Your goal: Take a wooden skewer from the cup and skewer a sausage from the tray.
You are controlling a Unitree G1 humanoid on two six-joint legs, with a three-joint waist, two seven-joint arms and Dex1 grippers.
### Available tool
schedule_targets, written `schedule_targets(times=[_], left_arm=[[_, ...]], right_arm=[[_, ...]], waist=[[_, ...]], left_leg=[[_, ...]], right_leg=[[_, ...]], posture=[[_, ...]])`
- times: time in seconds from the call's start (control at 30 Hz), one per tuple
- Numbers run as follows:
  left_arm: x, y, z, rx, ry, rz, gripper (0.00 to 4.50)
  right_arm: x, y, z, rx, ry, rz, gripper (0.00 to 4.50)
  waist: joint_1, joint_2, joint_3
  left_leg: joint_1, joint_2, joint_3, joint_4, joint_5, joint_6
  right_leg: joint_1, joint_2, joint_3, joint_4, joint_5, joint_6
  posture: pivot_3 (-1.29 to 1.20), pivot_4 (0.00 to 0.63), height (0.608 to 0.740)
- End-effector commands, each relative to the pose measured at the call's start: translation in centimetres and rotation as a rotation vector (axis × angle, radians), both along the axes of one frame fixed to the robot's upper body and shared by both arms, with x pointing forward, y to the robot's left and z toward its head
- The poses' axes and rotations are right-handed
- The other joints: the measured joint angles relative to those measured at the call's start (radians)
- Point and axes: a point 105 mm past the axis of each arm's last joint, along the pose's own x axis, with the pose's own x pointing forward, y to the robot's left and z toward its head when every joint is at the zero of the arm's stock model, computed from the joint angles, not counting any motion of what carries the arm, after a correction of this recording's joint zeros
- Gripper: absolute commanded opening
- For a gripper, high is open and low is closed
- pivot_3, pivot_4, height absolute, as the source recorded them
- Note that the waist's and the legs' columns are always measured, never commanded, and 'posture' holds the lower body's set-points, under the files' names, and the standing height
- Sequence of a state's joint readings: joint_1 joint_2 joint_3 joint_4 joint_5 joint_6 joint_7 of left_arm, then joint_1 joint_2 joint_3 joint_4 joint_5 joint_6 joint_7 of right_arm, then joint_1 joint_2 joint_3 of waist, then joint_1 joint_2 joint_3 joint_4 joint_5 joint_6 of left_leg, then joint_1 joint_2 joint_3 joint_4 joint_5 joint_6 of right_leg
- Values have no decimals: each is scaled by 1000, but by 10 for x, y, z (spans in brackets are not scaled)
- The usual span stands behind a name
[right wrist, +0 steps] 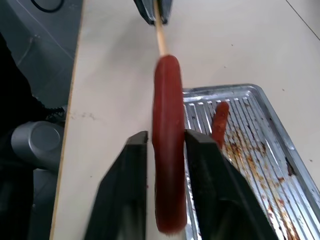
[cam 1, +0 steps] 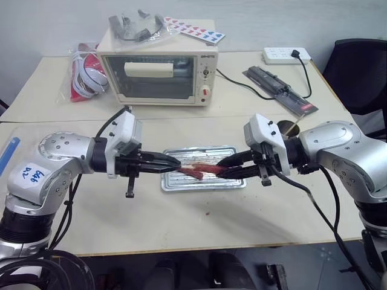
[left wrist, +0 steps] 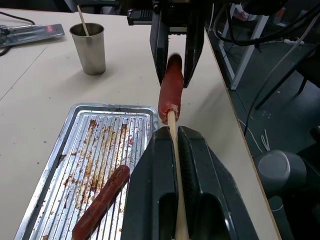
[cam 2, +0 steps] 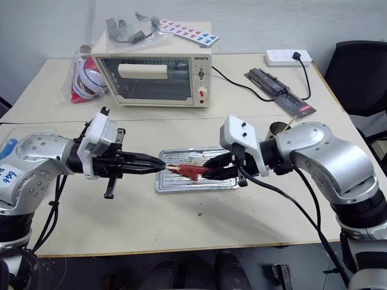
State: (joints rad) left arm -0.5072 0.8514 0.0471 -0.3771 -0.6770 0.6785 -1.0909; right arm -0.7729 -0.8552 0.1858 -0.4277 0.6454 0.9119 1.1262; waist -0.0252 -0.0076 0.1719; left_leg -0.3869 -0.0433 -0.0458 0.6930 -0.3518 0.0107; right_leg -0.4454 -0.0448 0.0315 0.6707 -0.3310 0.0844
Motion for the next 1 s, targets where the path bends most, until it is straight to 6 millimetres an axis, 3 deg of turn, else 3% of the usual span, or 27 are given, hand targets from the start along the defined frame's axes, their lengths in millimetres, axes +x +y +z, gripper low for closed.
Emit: schedule_targets(times=[0.03, 0.33, 0.43, 0.57, 0.63, 0.87, 1.0], left_arm=[[-1, 14, 0, 2, -34, 75, 0], [-4, 42, -8, -68, -55, 324, 0], [-6, 55, -6, -113, -81, 448, 0], [-6, 80, 0, -181, -139, 660, 0], [-10, 97, 3, -219, -176, 790, 0], [-40, 173, -1, -217, -321, 1303, 0], [-66, 214, -7, -157, -365, 1501, 0]], right_arm=[[8, -10, 25, 22, -112, -44, 1792], [13, -12, 47, 126, -68, -70, 1792], [17, -10, 49, 148, -48, -75, 2264], [25, -4, 51, 176, -63, -75, 3328], [26, -1, 55, 200, -68, -64, 3761], [25, 10, 59, 254, -60, -31, 3761], [24, 16, 59, 269, -47, -13, 4468]], waist=[[-2, 0, 0], [1, 0, 0], [1, 0, 0], [1, 0, 0], [1, 0, 0], [0, 0, 0], [1, 0, 0]], left_leg=[[0, 0, 0, 0, 0, 0], [0, 0, 0, 0, 0, 0], [0, 0, 0, 0, -1, 0], [0, 0, 0, 0, -1, 0], [0, 0, 0, 0, -1, 0], [0, 0, 0, -1, -1, 0], [0, 0, 0, -1, -1, 0]], right_leg=[[0, 0, 0, 0, 0, 0], [0, 0, 0, -1, 0, 0], [0, 0, 0, 0, 0, 0], [0, 0, 0, 0, 0, 0], [0, 0, 0, 0, 0, 0], [0, 0, 0, -2, 0, 0], [0, 0, 0, -6, 0, 0]], posture=[[0, 150, 740], [0, 150, 740], [0, 150, 740], [0, 150, 740], [0, 150, 740], [0, 150, 740], [0, 150, 740]])
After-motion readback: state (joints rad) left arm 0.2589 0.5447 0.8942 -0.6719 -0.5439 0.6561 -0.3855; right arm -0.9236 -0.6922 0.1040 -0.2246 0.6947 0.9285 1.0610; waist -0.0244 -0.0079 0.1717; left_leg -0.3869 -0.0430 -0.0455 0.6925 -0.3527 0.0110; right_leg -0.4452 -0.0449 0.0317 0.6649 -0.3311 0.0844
